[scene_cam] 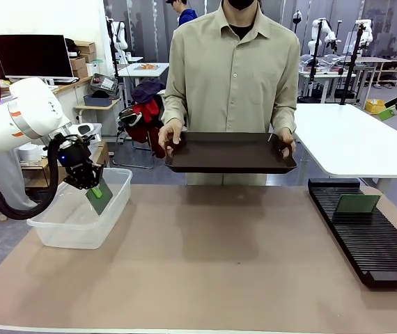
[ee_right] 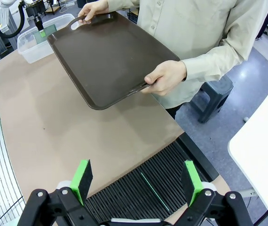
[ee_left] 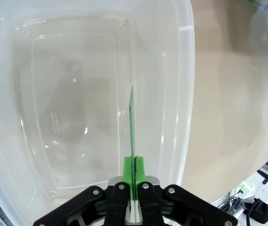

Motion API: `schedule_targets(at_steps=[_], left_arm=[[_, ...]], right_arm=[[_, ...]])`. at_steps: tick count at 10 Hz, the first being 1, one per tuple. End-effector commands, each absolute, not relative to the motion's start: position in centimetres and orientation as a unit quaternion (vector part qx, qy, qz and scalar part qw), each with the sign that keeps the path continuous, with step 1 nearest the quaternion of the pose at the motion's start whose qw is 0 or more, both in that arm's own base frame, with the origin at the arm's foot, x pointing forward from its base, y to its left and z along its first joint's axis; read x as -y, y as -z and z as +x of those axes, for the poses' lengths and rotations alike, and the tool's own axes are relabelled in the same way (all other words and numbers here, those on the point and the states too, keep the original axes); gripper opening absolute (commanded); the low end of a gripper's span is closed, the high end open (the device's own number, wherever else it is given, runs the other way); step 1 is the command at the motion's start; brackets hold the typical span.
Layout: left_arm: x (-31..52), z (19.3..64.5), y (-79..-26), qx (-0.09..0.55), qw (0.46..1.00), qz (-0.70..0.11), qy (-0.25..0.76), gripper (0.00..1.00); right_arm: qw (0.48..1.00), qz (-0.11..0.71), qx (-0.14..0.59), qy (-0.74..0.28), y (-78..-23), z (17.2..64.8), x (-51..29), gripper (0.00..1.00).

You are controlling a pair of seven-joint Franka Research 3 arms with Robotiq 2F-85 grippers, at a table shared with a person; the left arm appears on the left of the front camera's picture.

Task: Sort PCBs into racks and boxes based on the side picked up.
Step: If the short side of the Blank PCB is picked up, insert it into the PCB Rack ; if the long side is picked up, place it in the Organizing box.

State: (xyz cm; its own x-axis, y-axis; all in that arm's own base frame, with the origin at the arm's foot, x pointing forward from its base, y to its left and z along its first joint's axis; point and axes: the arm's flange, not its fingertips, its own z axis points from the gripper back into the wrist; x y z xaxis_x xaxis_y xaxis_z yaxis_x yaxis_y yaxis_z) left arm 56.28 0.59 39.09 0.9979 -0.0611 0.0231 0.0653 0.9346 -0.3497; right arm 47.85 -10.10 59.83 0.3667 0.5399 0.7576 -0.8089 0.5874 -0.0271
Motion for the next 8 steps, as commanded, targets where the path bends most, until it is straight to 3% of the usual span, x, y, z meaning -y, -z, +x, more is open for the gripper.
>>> schedule_targets(at_steps=[1,8], left_arm=[[-1.1,56.4,-38.7,0.012,0.982,-0.183,0.037,0.03],[-1.0,56.4,-36.1,0.004,0.984,-0.175,0.038,0.03]], right_arm=[[0.808,0.178,0.375,-0.418,-59.7,48.0,9.9,1.00],[0.808,0.178,0.375,-0.418,-59.7,48.0,9.9,1.00]])
